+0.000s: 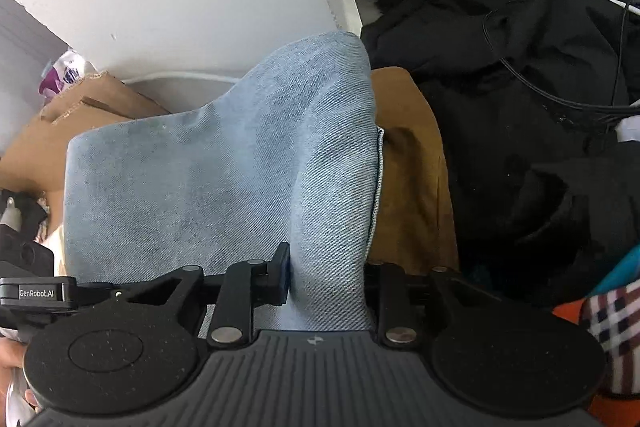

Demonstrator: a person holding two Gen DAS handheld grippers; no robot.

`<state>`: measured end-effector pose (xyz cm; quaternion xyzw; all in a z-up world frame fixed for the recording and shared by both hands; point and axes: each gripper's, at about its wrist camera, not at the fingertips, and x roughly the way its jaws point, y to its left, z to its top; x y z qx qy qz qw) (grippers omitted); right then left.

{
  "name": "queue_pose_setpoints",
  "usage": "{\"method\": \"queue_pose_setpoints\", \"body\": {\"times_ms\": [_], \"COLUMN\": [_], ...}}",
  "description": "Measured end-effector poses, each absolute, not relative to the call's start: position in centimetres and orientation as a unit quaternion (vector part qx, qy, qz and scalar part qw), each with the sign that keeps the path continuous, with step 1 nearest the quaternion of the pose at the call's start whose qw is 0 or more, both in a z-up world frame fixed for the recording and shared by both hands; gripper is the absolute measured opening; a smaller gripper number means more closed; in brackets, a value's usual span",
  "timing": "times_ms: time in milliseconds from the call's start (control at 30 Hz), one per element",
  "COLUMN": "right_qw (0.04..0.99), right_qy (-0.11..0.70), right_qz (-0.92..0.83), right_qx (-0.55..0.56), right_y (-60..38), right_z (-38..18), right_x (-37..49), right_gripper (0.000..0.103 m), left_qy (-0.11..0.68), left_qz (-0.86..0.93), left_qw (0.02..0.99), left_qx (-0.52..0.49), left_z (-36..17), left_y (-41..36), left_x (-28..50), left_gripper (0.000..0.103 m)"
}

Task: Fold clothes
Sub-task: 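Carry the held jeans stack with both grippers toward the clothes pile, then lower the jeans stack onto the clothes pile and open both grippers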

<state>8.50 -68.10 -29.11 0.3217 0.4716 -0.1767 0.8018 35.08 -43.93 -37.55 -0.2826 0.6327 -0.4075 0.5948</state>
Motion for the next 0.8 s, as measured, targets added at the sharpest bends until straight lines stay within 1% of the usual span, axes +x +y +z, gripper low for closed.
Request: {"method": "queue_pose_setpoints", "body": {"times_ms": [233, 333, 367, 433, 500, 533, 567, 633, 700, 800], "right_qw": [0.811, 0.812, 0.811, 0.810, 0.809, 0.808, 0.807, 0.807, 0.806, 0.806], "right_qy": [0.458, 0.458, 0.458, 0.457, 0.459, 0.459, 0.460, 0.463, 0.467, 0.470], "right_qz": [-0.180, -0.177, -0.177, -0.176, -0.175, -0.174, -0.174, -0.172, -0.170, -0.168], "right_qx": [0.317, 0.317, 0.318, 0.322, 0.324, 0.326, 0.326, 0.324, 0.322, 0.319], "right_y": [-67.4, -67.3, -67.3, -67.3, -67.3, -67.4, -67.3, -67.2, -67.0, -66.8], "right_z": [-28.3, -28.2, -28.1, -28.0, -28.0, -28.0, -27.9, -27.8, -27.6, -27.4], "right_x": [8.5, 8.7, 8.7, 8.6, 8.7, 8.7, 8.8, 8.9, 9.1, 9.3], "right_gripper": [0.026, 0.026, 0.026, 0.026, 0.026, 0.026, 0.026, 0.026, 0.026, 0.026], "left_qy": [0.640, 0.648, 0.648, 0.633, 0.619, 0.615, 0.611, 0.596, 0.583, 0.565], "left_qz": [-0.421, -0.395, -0.397, -0.407, -0.417, -0.421, -0.424, -0.435, -0.450, -0.466], "left_qw": [0.620, 0.636, 0.636, 0.651, 0.661, 0.663, 0.666, 0.674, 0.676, 0.680], "left_qx": [-0.169, -0.138, -0.133, -0.102, -0.076, -0.066, -0.054, -0.022, 0.000, 0.041], "left_z": [-32.5, -30.3, -29.5, -27.3, -26.6, -26.3, -26.0, -25.4, -24.8, -23.9], "left_y": [-41.4, -39.7, -39.3, -39.2, -39.7, -40.1, -40.6, -41.8, -43.1, -45.2], "left_x": [36.6, 37.0, 37.0, 37.0, 37.5, 37.6, 37.7, 37.7, 37.4, 36.5], "left_gripper": [0.048, 0.048, 0.046, 0.045, 0.045, 0.044, 0.041, 0.039, 0.033, 0.032]}}
